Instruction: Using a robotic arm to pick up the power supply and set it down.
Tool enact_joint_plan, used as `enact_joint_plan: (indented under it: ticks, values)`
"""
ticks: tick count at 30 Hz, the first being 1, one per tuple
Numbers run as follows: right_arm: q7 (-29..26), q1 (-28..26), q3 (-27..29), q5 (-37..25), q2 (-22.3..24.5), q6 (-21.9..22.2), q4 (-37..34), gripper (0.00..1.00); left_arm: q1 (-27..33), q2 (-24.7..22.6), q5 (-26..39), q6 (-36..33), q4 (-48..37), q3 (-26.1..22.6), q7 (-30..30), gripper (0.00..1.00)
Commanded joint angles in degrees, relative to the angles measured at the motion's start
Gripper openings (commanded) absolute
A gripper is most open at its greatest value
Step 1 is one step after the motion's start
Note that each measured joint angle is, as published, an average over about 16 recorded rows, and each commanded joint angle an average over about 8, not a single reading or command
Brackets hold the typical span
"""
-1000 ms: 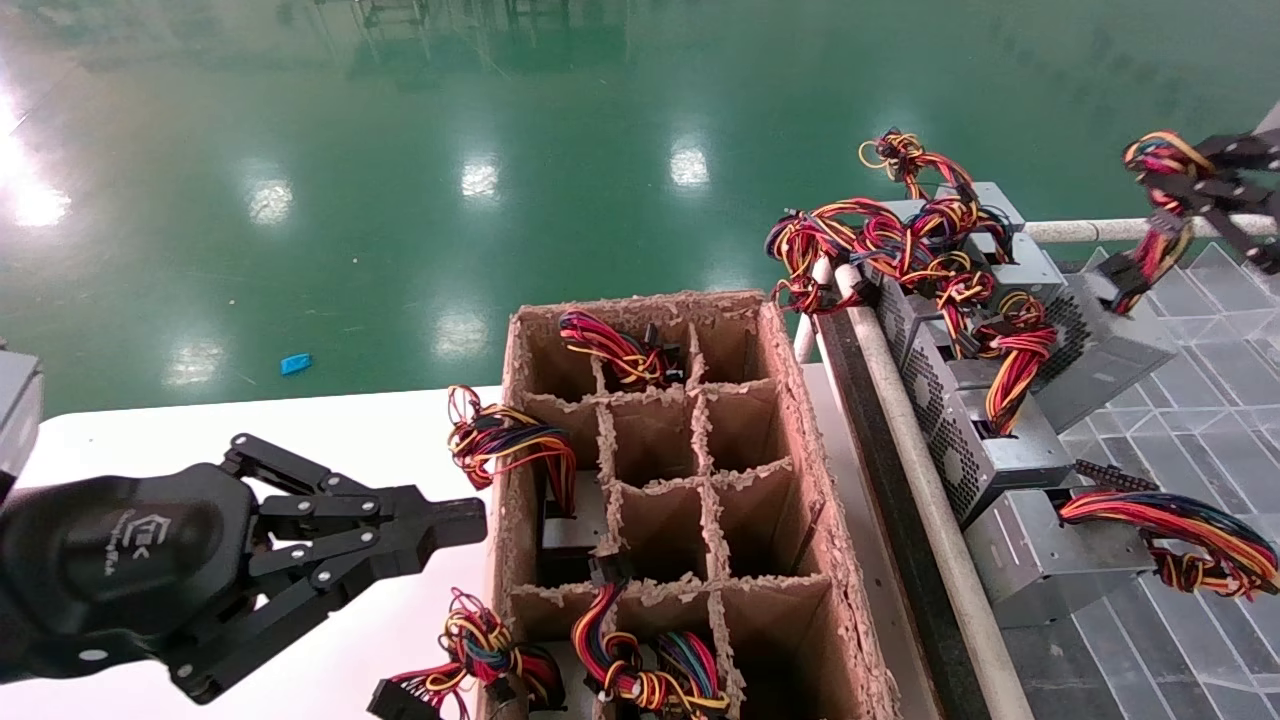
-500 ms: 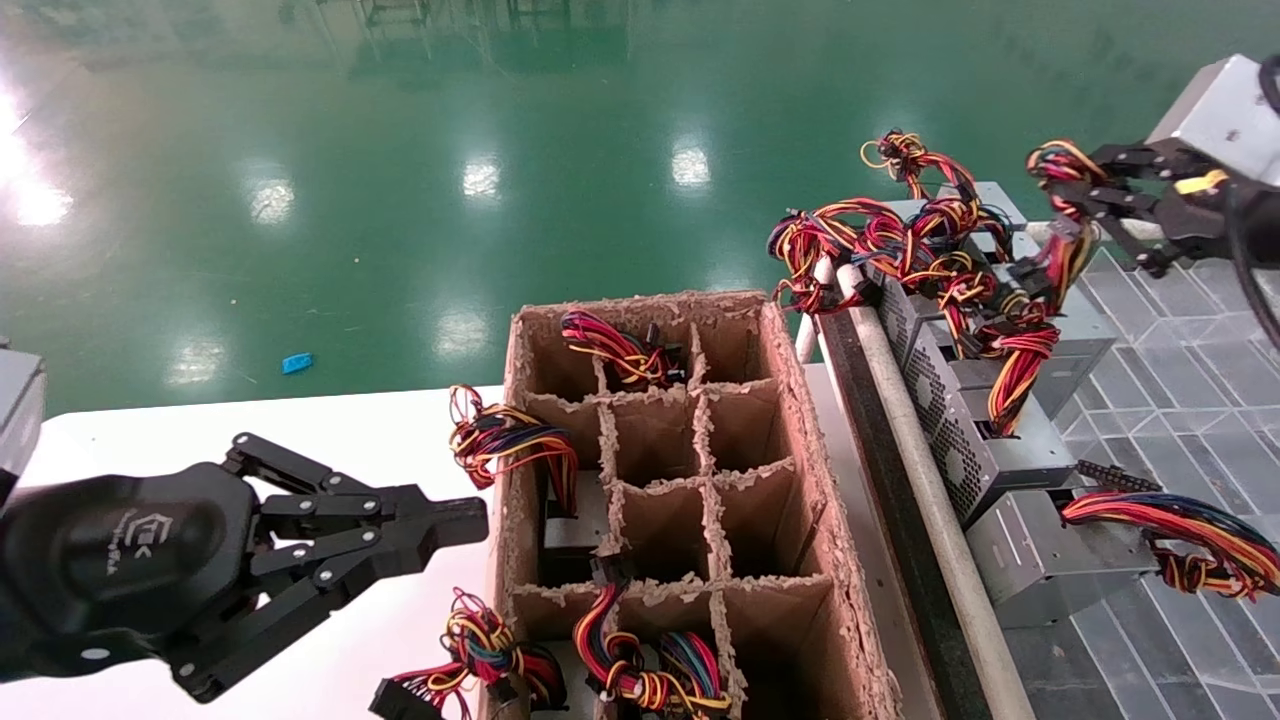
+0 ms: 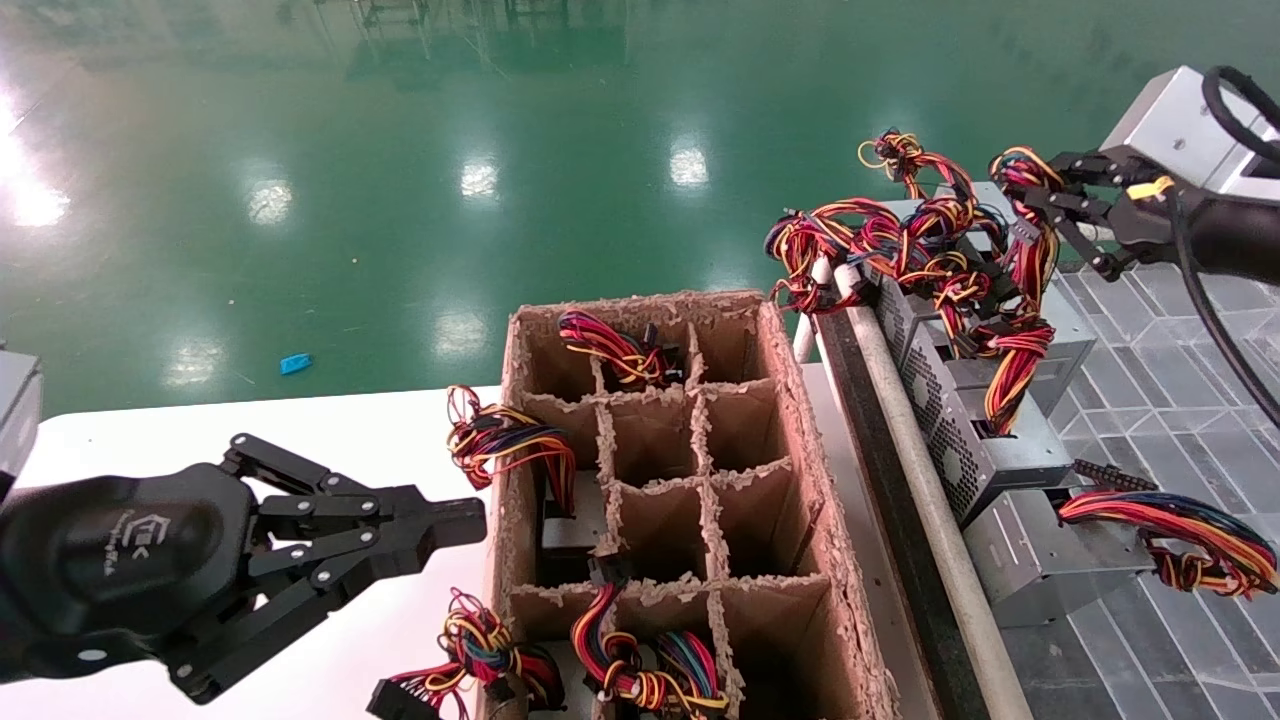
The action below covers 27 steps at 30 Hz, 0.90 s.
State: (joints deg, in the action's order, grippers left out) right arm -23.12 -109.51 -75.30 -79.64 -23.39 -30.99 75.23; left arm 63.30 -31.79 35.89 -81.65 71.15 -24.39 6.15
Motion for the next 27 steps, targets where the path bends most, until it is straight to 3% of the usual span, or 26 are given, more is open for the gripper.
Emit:
enact_joint_plan:
  ticks: [1,17,27]
  values:
    - [0.07,0.00,-0.02,0.16,-0.15,-0.26,-0.20,1.00,0.00,0.00,0.00,0.00,0.00,0.00,0.00,0.00]
    - [-0.94,-1.22,0.28,0.27,1.09,-1.95,0.40,1.00,0.00,0.00,0.00,0.00,0.00,0.00,0.00,0.00]
    - [-0.08,-0.99,2.40,6.70,1.81,-2.06,1.36,1.00,0.00,0.00,0.00,0.00,0.00,0.00,0.00,0.00]
